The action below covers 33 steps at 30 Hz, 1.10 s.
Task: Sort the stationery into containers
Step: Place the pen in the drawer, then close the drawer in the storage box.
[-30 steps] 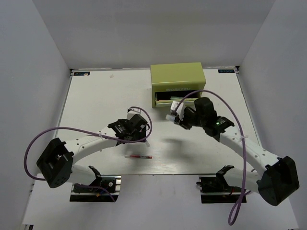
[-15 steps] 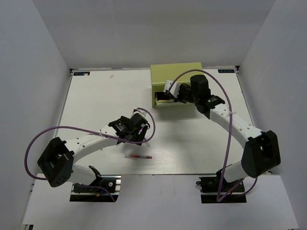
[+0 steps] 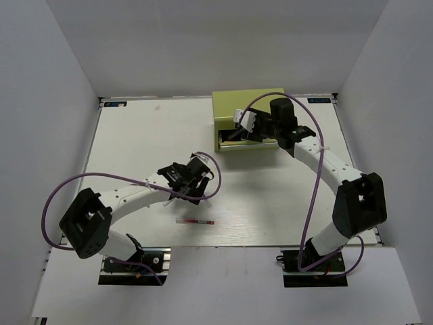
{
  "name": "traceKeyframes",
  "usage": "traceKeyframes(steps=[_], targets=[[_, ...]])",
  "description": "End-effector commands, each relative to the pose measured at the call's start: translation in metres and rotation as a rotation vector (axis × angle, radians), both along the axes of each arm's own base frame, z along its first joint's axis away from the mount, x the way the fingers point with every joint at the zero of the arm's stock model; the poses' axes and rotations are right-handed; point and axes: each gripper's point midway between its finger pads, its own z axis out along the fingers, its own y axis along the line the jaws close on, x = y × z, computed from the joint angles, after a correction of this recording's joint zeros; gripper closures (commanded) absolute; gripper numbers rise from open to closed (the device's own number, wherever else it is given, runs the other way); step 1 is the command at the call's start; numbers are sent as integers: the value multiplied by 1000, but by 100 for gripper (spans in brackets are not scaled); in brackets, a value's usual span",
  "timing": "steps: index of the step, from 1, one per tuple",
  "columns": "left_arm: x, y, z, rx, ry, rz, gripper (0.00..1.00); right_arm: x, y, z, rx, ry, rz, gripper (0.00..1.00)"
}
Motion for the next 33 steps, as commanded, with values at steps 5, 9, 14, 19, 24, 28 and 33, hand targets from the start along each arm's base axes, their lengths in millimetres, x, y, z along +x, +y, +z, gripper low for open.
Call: traceKeyframes(steps=[5,9,14,19,24,28,33], targets=[[16,-35,32,-189,-57,-42,56,-48,10,21,50,135,218,100],[13,-46,37,-265,-51,-53,98,-82,11,-1,-9,257,377,100],[11,-45,37,-284,-55,-36,93,-106,9,-30,-75,434,483,100],[10,-43,39,-301,-67,-9,92,-84,11,-51,-124,462,422,100],[12,-38,43,-325,-92,34,92,-47,8,-66,-157,399,277,100],[12,-37,47,-352,-109,59,87,-20,4,-66,-139,331,132,100],[16,-46,58,-457,-147,118,68,6,-4,-56,-95,197,-15,100]])
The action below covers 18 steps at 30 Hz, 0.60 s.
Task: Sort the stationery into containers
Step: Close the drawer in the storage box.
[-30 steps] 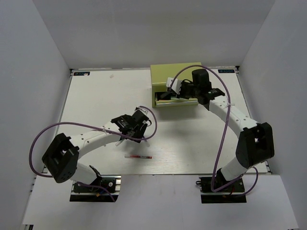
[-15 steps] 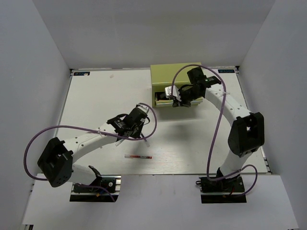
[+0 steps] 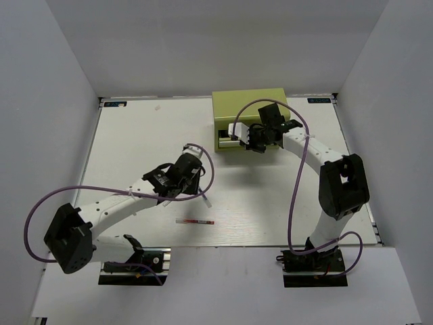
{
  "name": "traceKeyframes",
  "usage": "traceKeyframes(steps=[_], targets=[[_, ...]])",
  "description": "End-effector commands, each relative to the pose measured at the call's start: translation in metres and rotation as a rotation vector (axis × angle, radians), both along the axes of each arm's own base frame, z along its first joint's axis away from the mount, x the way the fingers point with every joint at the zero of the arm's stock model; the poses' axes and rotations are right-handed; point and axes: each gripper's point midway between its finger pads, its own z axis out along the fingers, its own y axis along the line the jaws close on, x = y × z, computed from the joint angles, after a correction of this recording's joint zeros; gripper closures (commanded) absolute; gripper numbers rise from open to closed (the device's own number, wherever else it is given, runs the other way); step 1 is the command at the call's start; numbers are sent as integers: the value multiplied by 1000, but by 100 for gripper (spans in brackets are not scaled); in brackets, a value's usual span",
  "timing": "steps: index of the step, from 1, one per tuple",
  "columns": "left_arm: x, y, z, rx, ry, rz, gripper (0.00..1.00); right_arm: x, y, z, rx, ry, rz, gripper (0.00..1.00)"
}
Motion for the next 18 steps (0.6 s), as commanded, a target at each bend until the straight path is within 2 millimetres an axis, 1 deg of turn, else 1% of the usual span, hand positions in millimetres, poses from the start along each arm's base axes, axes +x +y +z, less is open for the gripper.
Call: traceKeyframes(steps=[1,2,3,4,5,6,7,8,9,10,11,12,13,16,18], targets=[[9,-13,26,-155,-76,61,49,46,-3,41,51,-223,-145,100],[9,-16,30,-192,-86,65,39,48,-2,42,57,-232,-155,100],[12,-20,37,-238,-99,86,33,53,-7,43,44,-247,-182,100],[14,-26,40,-287,-120,84,30,56,-6,43,46,-253,-194,100],[15,-31,45,-327,-128,85,23,58,-6,44,49,-260,-201,100],[17,-35,50,-378,-135,110,21,61,-9,43,38,-266,-217,100],[16,-38,51,-417,-138,110,19,65,-8,49,51,-287,-227,100],[22,-46,61,-477,-174,115,19,66,-9,47,49,-287,-234,100],[23,-51,64,-531,-169,127,18,68,-11,46,38,-293,-248,100],[24,-53,64,-559,-173,137,18,72,-9,50,50,-307,-259,100],[28,-61,75,-624,-201,131,18,74,-13,48,40,-309,-276,100],[30,-67,78,-654,-201,129,18,74,-12,45,35,-306,-277,100],[35,-73,80,-704,-204,147,18,76,-11,49,39,-311,-283,100],[40,-84,79,-792,-186,179,18,77,-13,49,39,-313,-292,100],[47,-92,82,-862,-200,190,18,77,-14,50,38,-316,-296,100]])
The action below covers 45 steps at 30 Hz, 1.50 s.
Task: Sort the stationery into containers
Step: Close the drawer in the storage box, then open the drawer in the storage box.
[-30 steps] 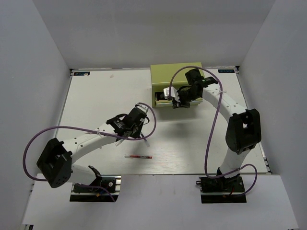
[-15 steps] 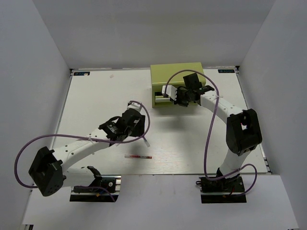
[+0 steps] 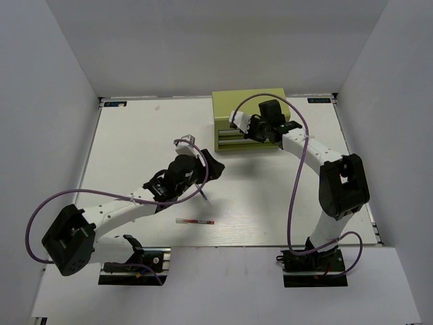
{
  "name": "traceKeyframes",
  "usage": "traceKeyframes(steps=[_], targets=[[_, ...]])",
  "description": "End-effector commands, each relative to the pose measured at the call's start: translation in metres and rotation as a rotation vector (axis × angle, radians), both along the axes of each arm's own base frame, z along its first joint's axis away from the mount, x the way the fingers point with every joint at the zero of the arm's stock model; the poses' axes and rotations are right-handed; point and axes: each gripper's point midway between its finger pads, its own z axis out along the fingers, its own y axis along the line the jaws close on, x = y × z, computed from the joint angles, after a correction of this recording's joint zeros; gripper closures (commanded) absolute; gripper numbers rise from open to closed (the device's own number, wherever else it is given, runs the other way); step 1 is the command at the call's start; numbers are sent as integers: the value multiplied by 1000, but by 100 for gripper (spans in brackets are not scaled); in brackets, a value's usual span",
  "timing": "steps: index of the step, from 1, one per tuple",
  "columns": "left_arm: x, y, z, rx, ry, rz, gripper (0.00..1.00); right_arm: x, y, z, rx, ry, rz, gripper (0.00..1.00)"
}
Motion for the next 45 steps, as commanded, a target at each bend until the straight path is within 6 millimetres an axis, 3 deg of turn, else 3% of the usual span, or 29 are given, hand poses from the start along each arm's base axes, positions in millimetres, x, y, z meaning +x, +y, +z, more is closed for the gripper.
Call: traceKeyframes(steps=[1,4,6,7,8,9,10,11,12,13,14,15,16,17,18,20,21,22,23,24,25,30,35,40,45], targets=[[15,-21,28,-242,-52,36,18,18,1,29,35,-110,-35,100],[25,-24,38,-406,-75,103,22,10,0,32,45,-103,-21,100],[32,-25,23,-479,-35,162,24,-6,5,27,65,-38,36,100],[38,-28,35,-546,-72,168,27,-12,4,45,86,-57,47,100],[42,-30,33,-566,-74,182,27,-20,7,48,112,-42,74,100],[49,-31,14,-551,-58,211,28,-24,7,51,133,-39,69,100],[54,-35,21,-585,-88,213,30,-26,6,88,199,-111,52,100],[59,-37,18,-590,-95,220,30,-27,3,96,229,-126,39,100],[66,-39,5,-577,-94,244,30,-31,2,120,296,-168,16,94],[72,-38,11,-615,-131,262,31,-32,2,140,335,-228,16,81],[75,-42,11,-639,-135,262,31,-34,-1,157,362,-271,8,65],[81,-46,14,-671,-143,270,31,-34,-2,163,376,-289,1,35],[86,-51,-2,-652,-130,274,32,-32,-4,170,395,-303,-16,26],[92,-57,6,-694,-144,270,32,-30,-3,171,393,-306,-23,22],[95,-61,1,-687,-139,271,32,-27,-4,177,398,-313,-31,22],[105,-70,-12,-685,-126,276,32,-16,-6,161,373,-283,-71,30],[108,-72,-15,-694,-126,287,32,-11,-10,162,369,-286,-91,56],[111,-75,-17,-697,-129,286,31,-6,-8,153,365,-265,-103,73],[116,-79,-12,-715,-141,283,31,0,-12,154,370,-265,-132,86],[119,-82,-21,-708,-136,284,31,6,-13,147,367,-244,-154,97],[121,-85,-20,-719,-134,285,31,13,-15,145,363,-243,-175,100],[140,-94,-24,-697,-133,331,31,34,-21,135,353,-225,-251,100],[152,-95,-32,-677,-137,379,32,45,-21,139,364,-241,-271,99],[155,-96,-53,-629,-102,401,36,53,-17,133,366,-203,-285,98],[154,-96,-56,-648,-75,412,39,53,-14,135,377,-196,-277,98]])
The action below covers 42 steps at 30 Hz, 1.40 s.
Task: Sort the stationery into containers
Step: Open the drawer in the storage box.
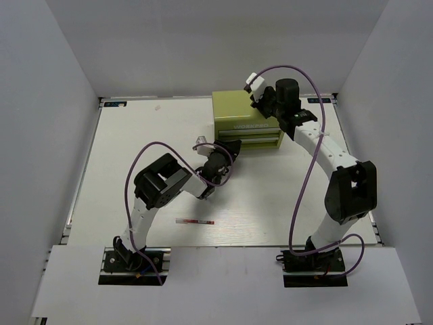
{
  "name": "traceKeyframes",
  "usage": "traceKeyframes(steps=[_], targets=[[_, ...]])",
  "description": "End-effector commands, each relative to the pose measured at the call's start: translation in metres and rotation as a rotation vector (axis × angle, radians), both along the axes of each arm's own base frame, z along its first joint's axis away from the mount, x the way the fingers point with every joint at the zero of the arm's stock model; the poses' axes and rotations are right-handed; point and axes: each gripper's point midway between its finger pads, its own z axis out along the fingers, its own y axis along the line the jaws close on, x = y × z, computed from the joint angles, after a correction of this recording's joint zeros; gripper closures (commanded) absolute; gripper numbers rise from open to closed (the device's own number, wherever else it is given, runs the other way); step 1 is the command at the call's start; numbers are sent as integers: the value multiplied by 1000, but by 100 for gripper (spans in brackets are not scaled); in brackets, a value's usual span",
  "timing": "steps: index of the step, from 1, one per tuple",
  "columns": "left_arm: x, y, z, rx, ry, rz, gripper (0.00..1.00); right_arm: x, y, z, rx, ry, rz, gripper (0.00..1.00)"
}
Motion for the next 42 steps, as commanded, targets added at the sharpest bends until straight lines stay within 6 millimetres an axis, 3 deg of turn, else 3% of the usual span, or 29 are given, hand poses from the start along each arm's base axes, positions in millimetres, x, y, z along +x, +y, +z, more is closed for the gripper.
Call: traceKeyframes(steps=[1,20,23,28,42], targets=[[5,1,7,-22,9,22,39,4,0,16,31,-19,-13,98],[27,7,-21,-56,74,154,38,-1,-5,10,-5,-7,-4,95],[30,9,-10,-118,40,176,44,-2,-5,2,-19,8,1,95],[31,10,-16,-137,43,187,48,-2,-4,-12,-36,45,6,95],[34,8,1,-306,-54,186,50,-5,-8,-25,-62,76,9,95]])
